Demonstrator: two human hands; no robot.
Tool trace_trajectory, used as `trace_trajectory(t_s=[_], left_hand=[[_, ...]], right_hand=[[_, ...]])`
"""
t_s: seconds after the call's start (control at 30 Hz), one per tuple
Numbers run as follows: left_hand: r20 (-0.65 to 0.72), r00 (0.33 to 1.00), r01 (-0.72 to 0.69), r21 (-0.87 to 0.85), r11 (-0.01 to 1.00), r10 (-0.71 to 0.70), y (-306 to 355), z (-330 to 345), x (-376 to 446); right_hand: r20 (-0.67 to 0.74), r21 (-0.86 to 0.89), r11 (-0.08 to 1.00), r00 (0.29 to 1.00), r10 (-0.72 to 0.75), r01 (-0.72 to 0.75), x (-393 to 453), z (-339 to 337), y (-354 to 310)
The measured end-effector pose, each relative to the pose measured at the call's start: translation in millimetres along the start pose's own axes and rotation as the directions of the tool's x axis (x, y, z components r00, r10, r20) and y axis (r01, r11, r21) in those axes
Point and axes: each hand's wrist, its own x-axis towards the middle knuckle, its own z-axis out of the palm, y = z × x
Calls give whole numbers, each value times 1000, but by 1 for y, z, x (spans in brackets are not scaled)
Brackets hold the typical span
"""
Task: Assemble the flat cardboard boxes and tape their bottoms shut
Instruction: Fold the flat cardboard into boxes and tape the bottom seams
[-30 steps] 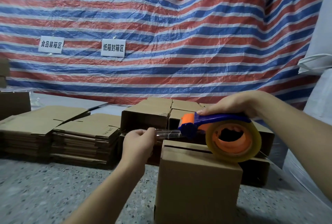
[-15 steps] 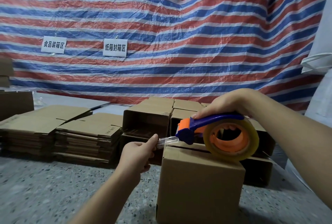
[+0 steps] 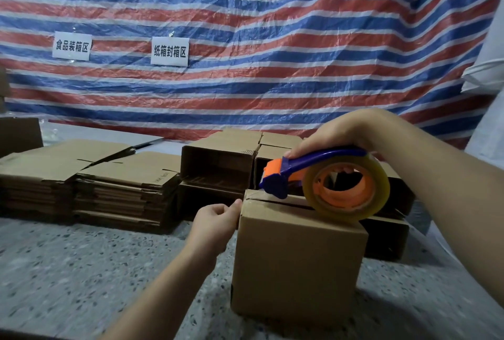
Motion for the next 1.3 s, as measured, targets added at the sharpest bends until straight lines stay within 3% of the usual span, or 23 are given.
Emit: trace_trajectory(t_s=[0.2, 0.37, 0.43, 0.53, 0.6, 0.7, 0.9, 1.0, 1.13, 1.3], left_hand=[[24, 998, 60, -27, 998, -59, -3, 5, -5], [114, 973, 200, 17, 980, -200, -10, 6, -8], [66, 992, 101, 50, 994, -104, -12, 2, -10], [-75, 982, -173, 22, 985, 174, -3, -7, -21], [-21, 951, -308, 16, 951, 308, 7, -6, -36], [116, 945, -318, 99, 943, 306, 7, 4, -55], [149, 941, -334, 259, 906, 305, 16, -2, -58], [209, 925, -379, 472, 796, 317, 30, -5, -50], [254, 884, -442, 729, 522, 393, 35, -5, -50], [255, 839, -429, 854, 295, 481, 38, -9, -49]], right_hand=[[0, 12, 1000, 1000, 4, -4, -2, 0, -2], [3, 15, 1000, 1000, 17, -18, 0, -1, -2], [11, 16, 1000, 1000, 20, -21, 0, -1, -2], [11, 5, 1000, 1000, 22, -22, 0, -1, -3], [4, -8, 1000, 1000, 22, -22, 0, -1, -3], [-17, -16, 1000, 1000, 13, -13, -2, 0, -3], [-28, -2, 1000, 1000, -7, 7, -6, 1, -3], [-13, -3, 1000, 1000, 4, -4, -6, 0, -4], [1, -45, 999, 1000, 21, -21, -5, -2, -6], [16, -103, 992, 998, 69, -67, -3, -8, -6]])
